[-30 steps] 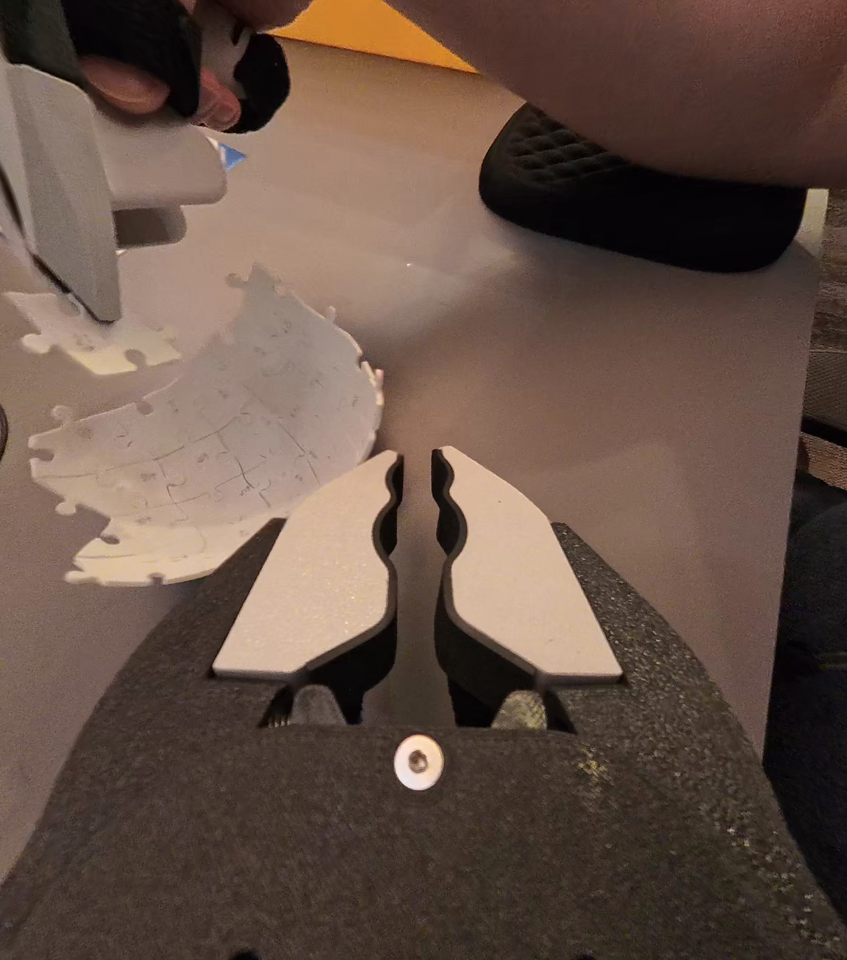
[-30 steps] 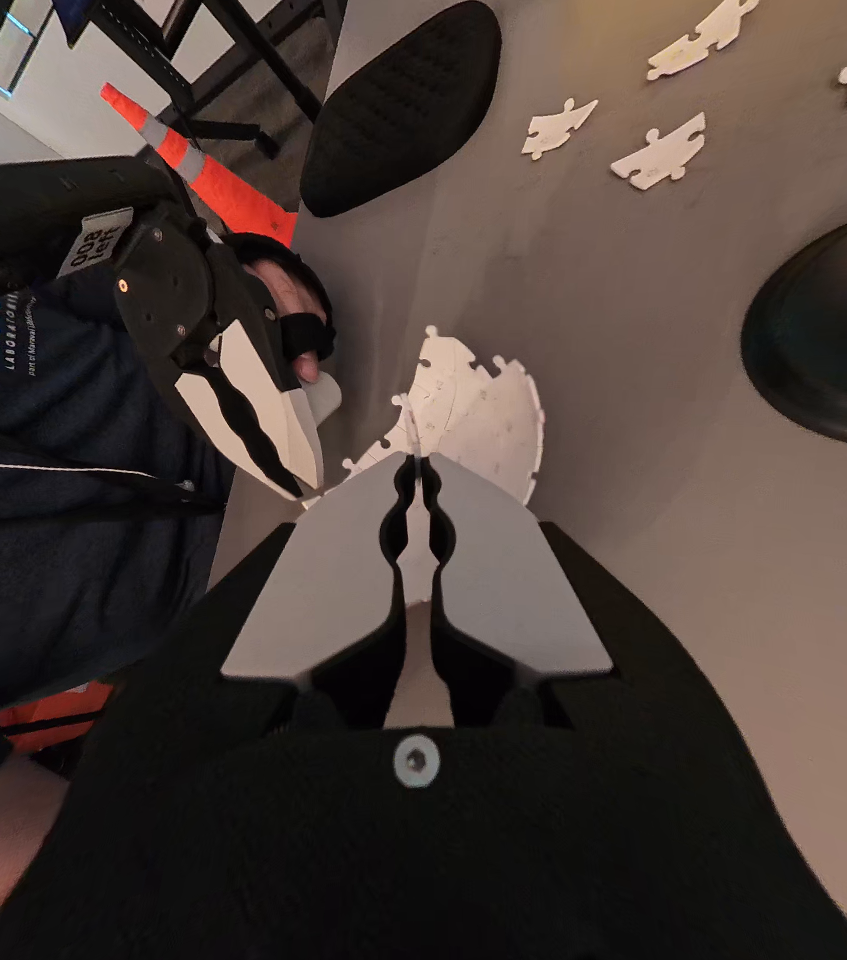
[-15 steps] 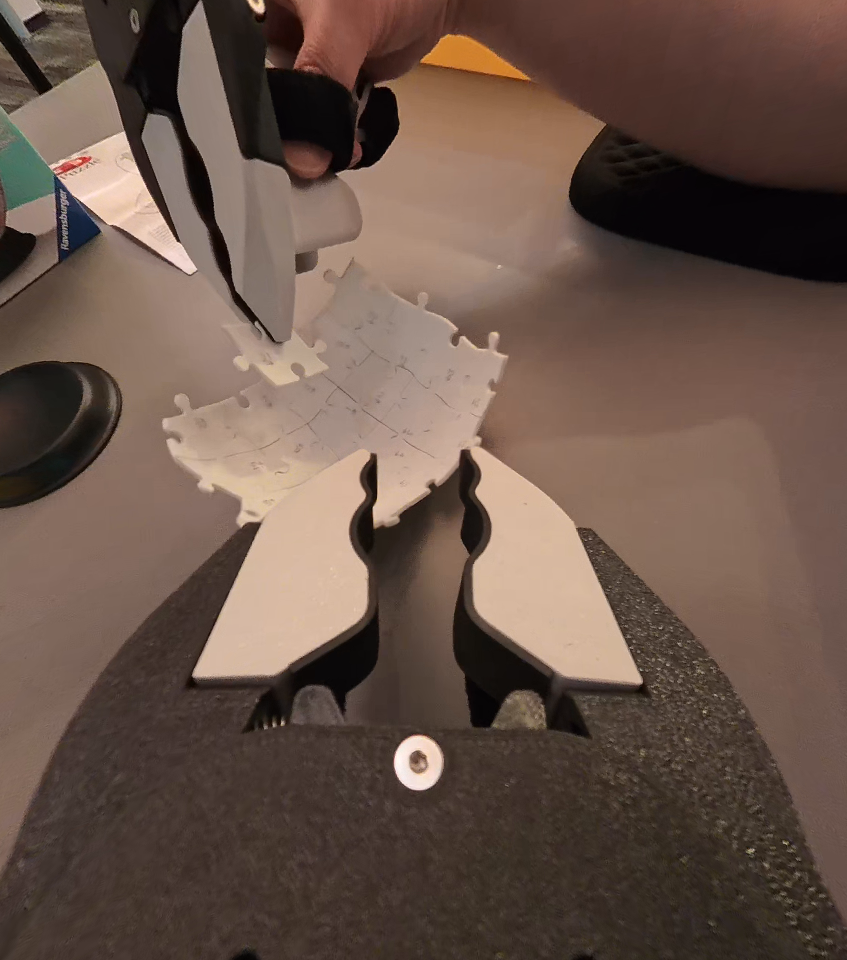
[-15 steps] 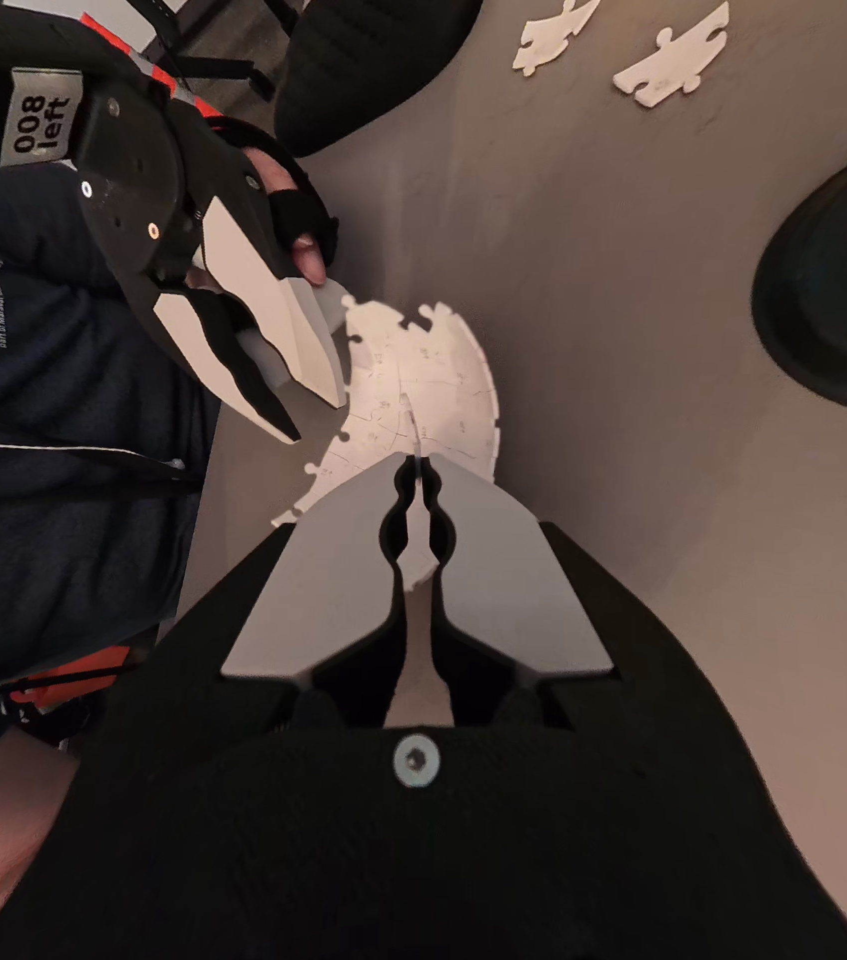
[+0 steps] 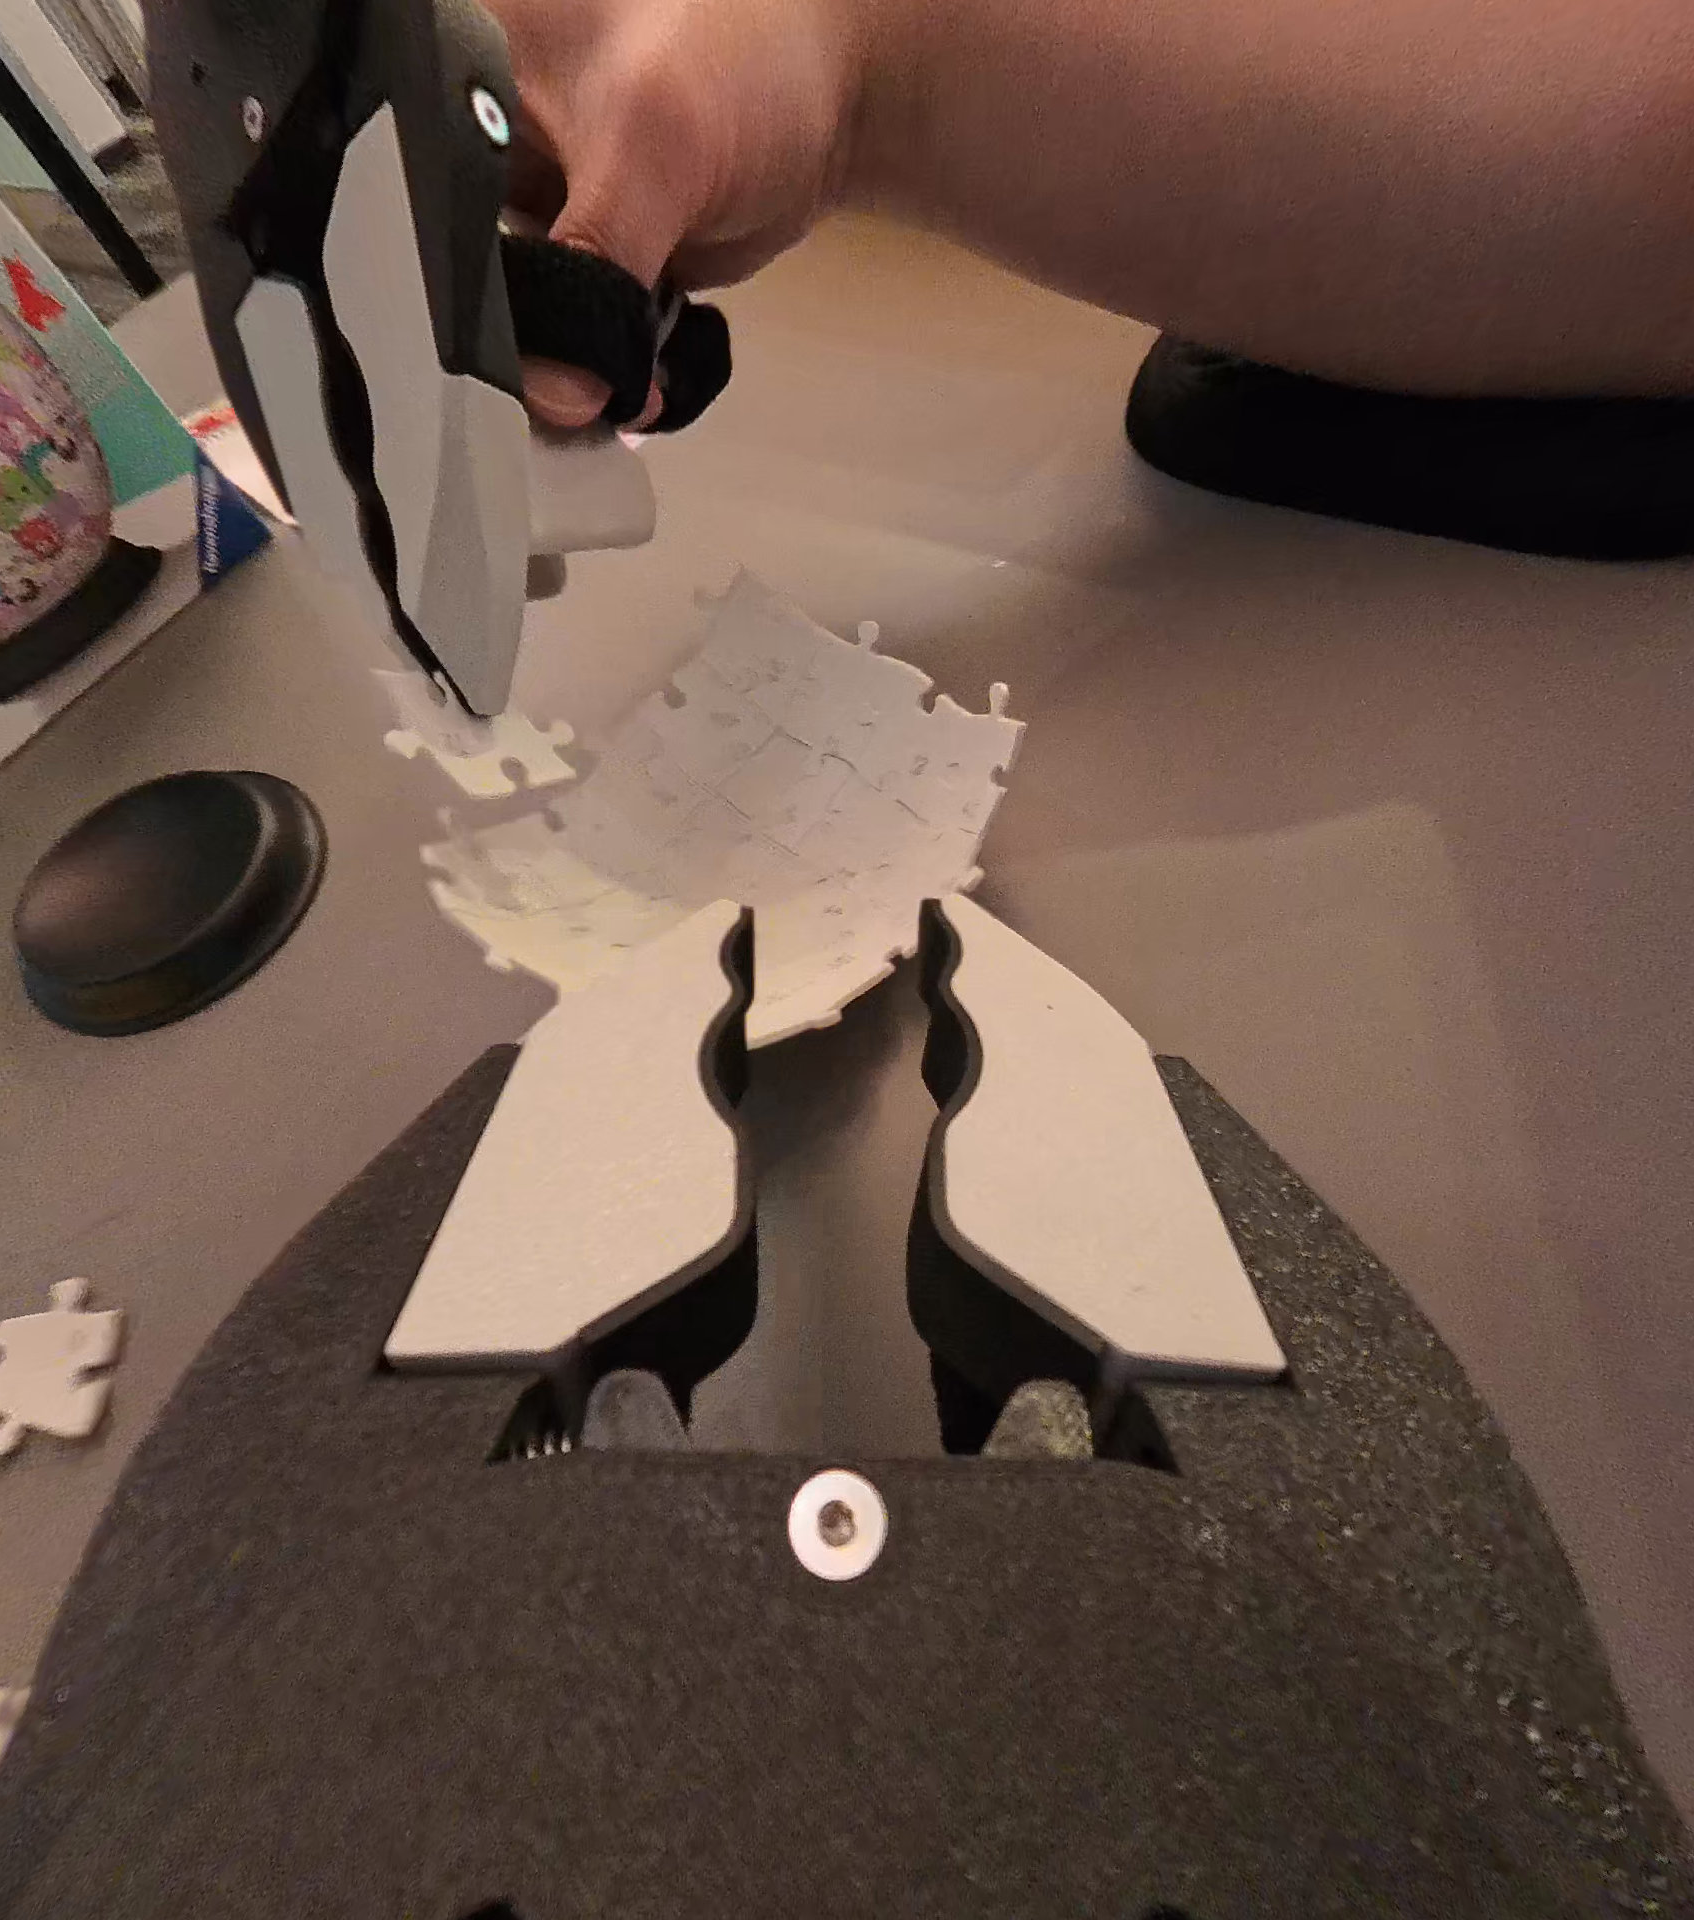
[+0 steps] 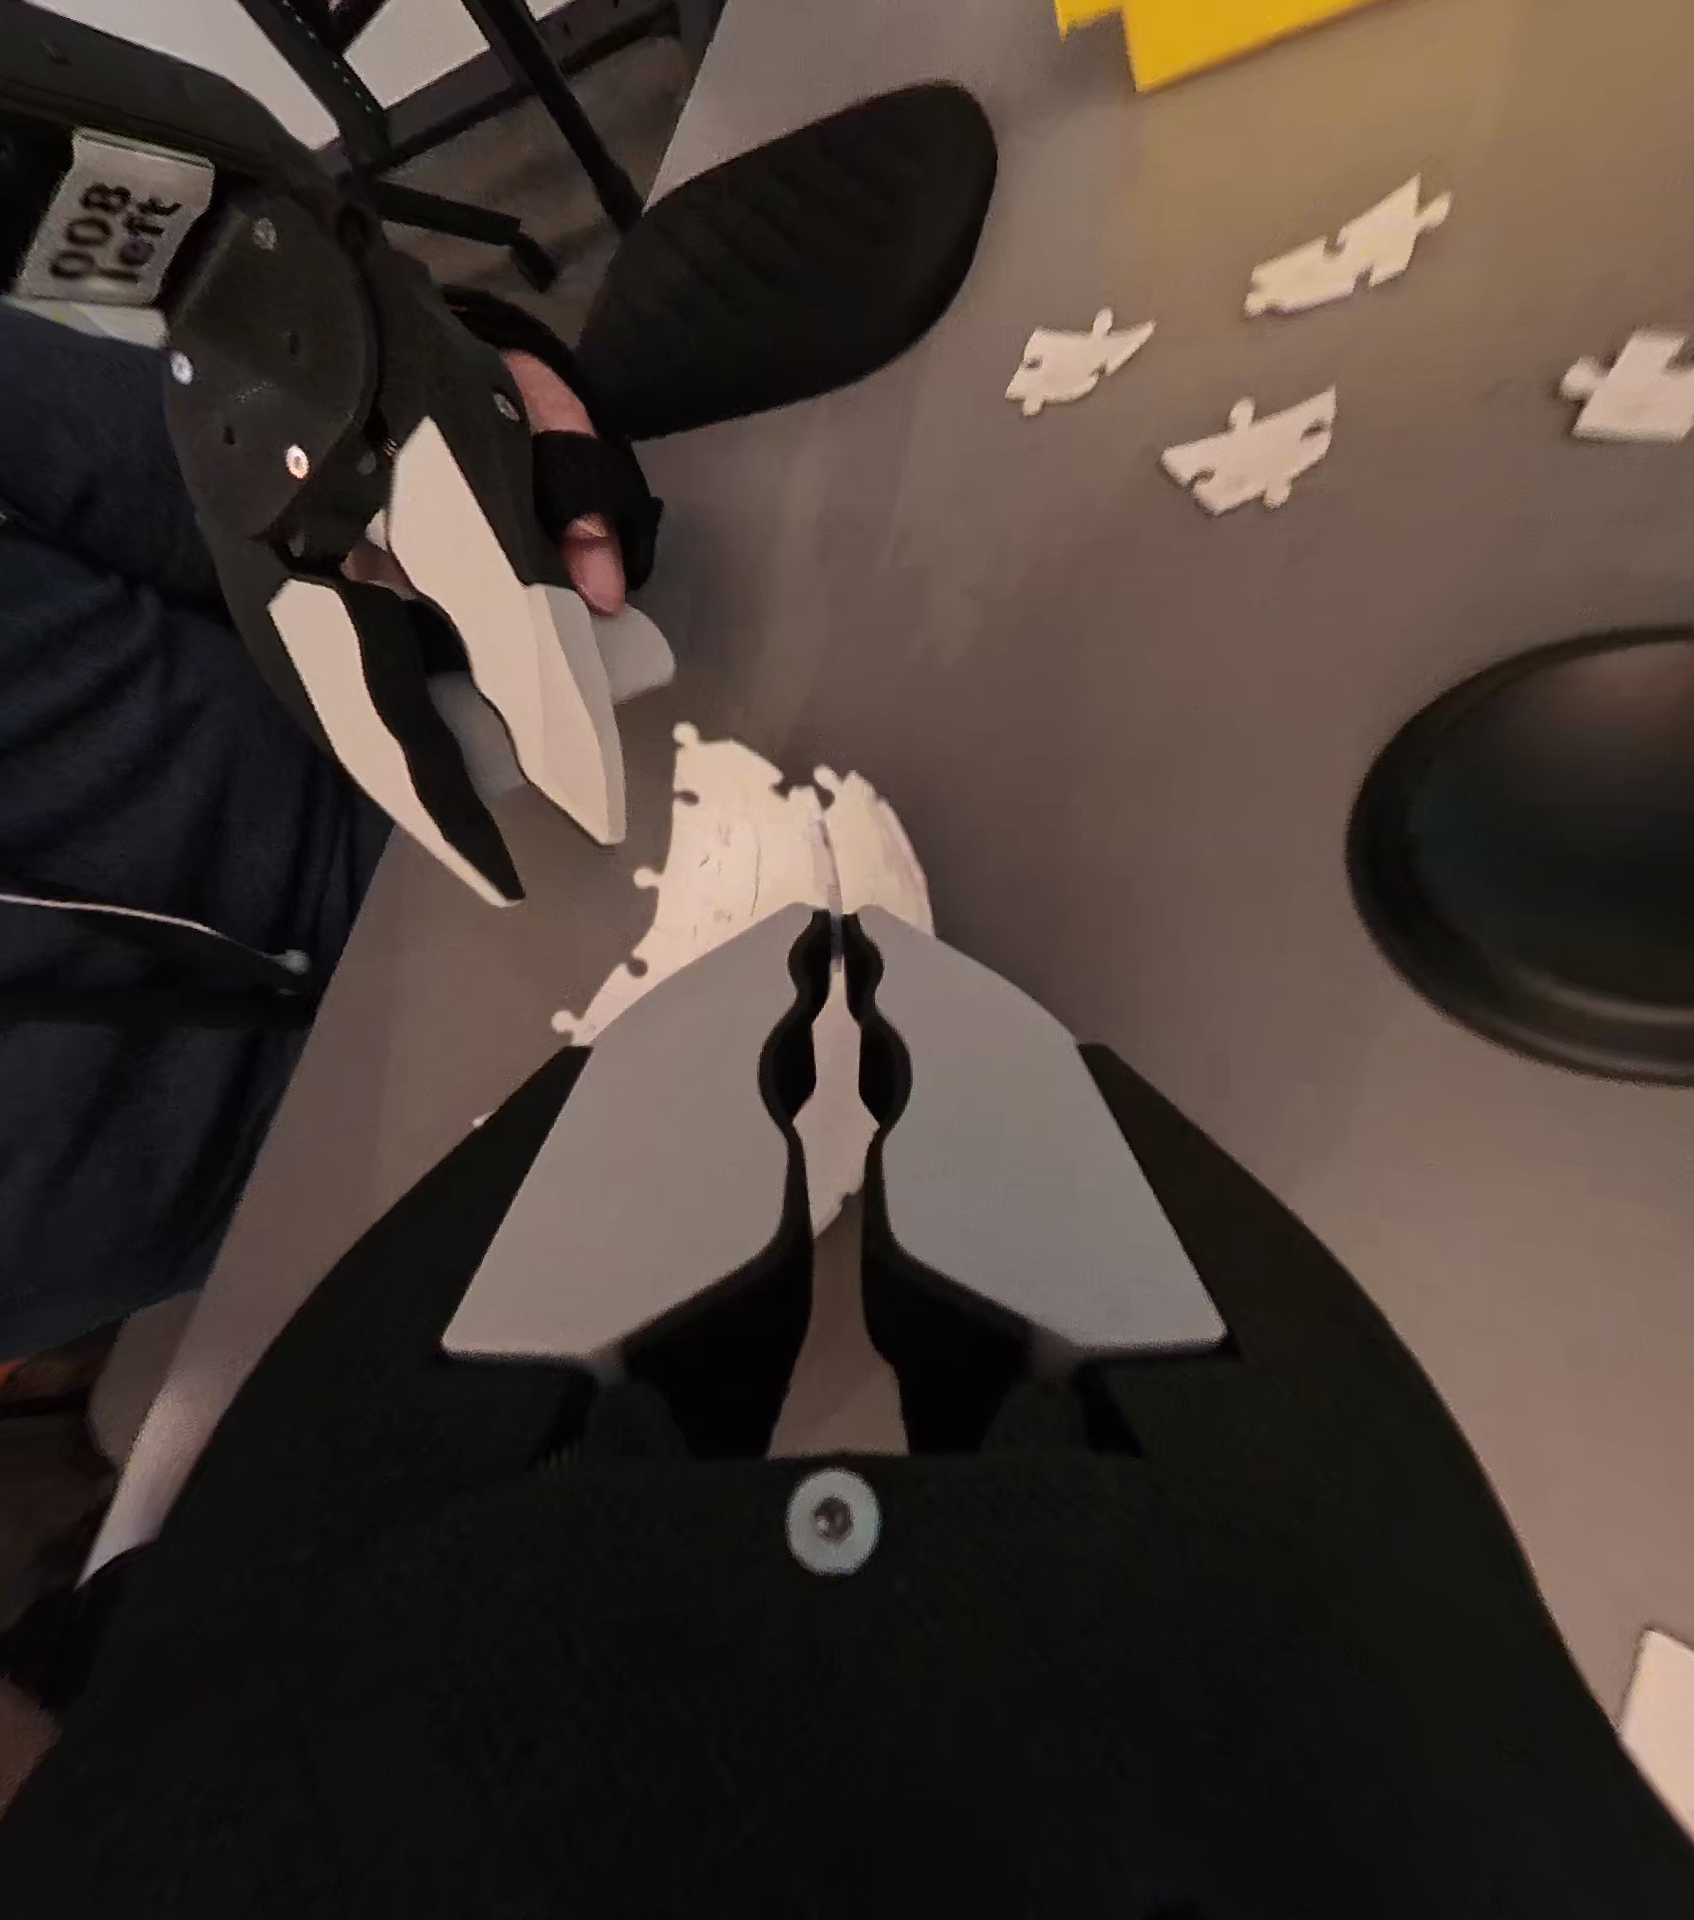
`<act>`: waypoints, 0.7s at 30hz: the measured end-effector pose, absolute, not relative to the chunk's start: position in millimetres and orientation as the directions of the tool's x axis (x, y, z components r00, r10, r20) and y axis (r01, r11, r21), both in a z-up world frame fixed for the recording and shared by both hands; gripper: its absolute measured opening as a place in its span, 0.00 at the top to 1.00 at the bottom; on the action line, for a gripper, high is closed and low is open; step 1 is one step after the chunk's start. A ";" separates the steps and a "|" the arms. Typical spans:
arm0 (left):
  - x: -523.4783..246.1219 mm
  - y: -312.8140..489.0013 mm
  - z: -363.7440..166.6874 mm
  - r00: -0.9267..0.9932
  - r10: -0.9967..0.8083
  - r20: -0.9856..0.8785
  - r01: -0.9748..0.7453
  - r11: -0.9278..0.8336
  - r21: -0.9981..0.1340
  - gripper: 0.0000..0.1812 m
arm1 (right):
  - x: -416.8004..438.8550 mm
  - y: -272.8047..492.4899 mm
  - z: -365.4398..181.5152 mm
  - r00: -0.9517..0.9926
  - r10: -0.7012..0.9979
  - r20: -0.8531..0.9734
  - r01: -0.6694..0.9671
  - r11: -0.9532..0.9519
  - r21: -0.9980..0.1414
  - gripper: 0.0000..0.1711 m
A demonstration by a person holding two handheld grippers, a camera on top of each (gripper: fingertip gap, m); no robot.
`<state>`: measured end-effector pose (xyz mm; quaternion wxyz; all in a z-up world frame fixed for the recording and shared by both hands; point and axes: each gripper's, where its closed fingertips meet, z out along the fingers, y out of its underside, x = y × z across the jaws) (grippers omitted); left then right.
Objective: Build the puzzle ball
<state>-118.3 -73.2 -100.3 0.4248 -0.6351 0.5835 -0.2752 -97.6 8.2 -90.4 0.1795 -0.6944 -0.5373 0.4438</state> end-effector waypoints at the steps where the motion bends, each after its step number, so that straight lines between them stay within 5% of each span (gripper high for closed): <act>1: -122.0 -69.1 -95.4 0.173 -0.971 -0.167 -0.513 0.056 -0.857 0.84 | -99.5 11.2 -88.8 0.032 0.917 -0.398 0.584 -0.340 -0.737 0.98; 11: -133.6 -33.5 -63.8 0.119 -0.990 -0.075 -0.492 0.007 -0.870 0.81 | -107.1 26.0 -101.5 0.045 0.944 -0.326 0.631 -0.280 -0.723 0.98; 21: -124.7 -30.8 -118.7 -0.021 -0.999 -0.042 -0.664 0.045 -0.746 0.83 | -113.6 27.1 -116.6 0.020 0.944 -0.329 0.700 -0.248 -0.669 0.98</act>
